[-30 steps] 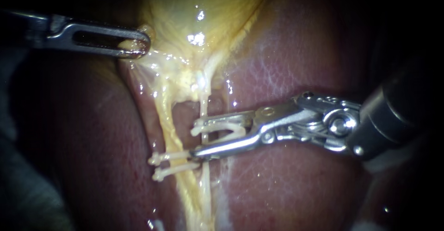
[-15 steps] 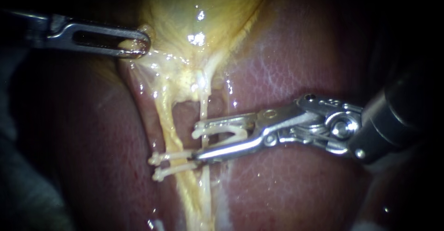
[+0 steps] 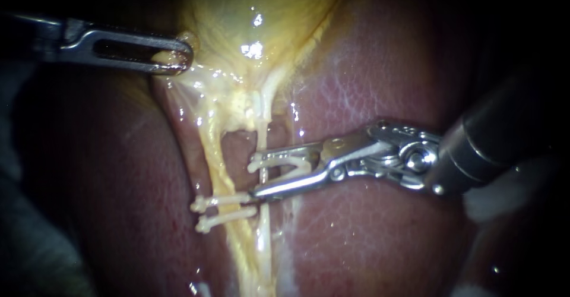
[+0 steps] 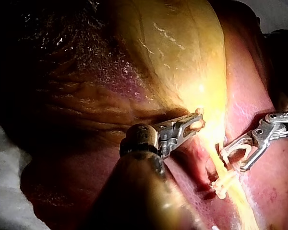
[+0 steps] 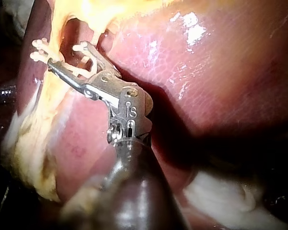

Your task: Clipping third clip left tube

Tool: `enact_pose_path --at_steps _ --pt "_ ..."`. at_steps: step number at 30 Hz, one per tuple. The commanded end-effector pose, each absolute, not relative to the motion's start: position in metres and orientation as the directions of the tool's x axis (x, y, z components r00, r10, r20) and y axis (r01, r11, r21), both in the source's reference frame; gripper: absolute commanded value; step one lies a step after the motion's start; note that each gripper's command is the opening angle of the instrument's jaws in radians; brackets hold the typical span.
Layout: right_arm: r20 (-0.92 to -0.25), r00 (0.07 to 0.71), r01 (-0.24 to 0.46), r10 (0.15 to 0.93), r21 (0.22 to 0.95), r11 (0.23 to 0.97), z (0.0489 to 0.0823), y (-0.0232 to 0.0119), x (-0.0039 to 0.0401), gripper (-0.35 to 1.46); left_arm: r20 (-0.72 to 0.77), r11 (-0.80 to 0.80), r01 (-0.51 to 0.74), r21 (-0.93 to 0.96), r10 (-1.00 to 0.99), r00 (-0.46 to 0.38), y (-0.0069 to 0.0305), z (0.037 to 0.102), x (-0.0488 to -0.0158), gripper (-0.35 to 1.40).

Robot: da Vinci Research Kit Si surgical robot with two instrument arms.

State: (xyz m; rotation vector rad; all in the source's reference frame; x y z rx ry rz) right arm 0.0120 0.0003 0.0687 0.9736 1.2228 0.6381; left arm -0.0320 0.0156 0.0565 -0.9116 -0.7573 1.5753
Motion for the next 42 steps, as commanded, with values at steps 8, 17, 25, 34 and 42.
enact_pose_path --at_steps 8,17,25,34,42 --pt "-0.468 0.26 0.096 0.844 0.883 0.46 0.0697 0.0006 0.0125 0.5 -0.16 -0.185 -0.489 -0.853 0.983 -0.092 0.0156 0.0565 -0.0321 -0.35" --pt "-0.46 0.26 0.136 0.849 0.888 0.439 0.07 -0.0004 0.0153 0.5 -0.16 -0.184 -0.489 -0.852 0.983 -0.092 0.0156 0.0565 -0.0321 -0.35" --pt "-0.454 0.234 0.196 0.86 0.888 0.416 0.0689 -0.0014 0.0178 0.5 -0.16 -0.184 -0.489 -0.852 0.983 -0.092 0.0156 0.0565 -0.0321 -0.35" --pt "-0.455 0.179 0.256 0.872 0.878 0.405 0.0679 -0.0016 0.0207 0.5 -0.16 -0.184 -0.49 -0.852 0.983 -0.092 0.0156 0.0565 -0.0322 -0.35" --pt "-0.448 0.155 0.26 0.88 0.878 0.402 0.0663 -0.0003 0.0212 0.49 -0.161 -0.184 -0.491 -0.851 0.983 -0.09 0.0155 0.0566 -0.0324 -0.35"
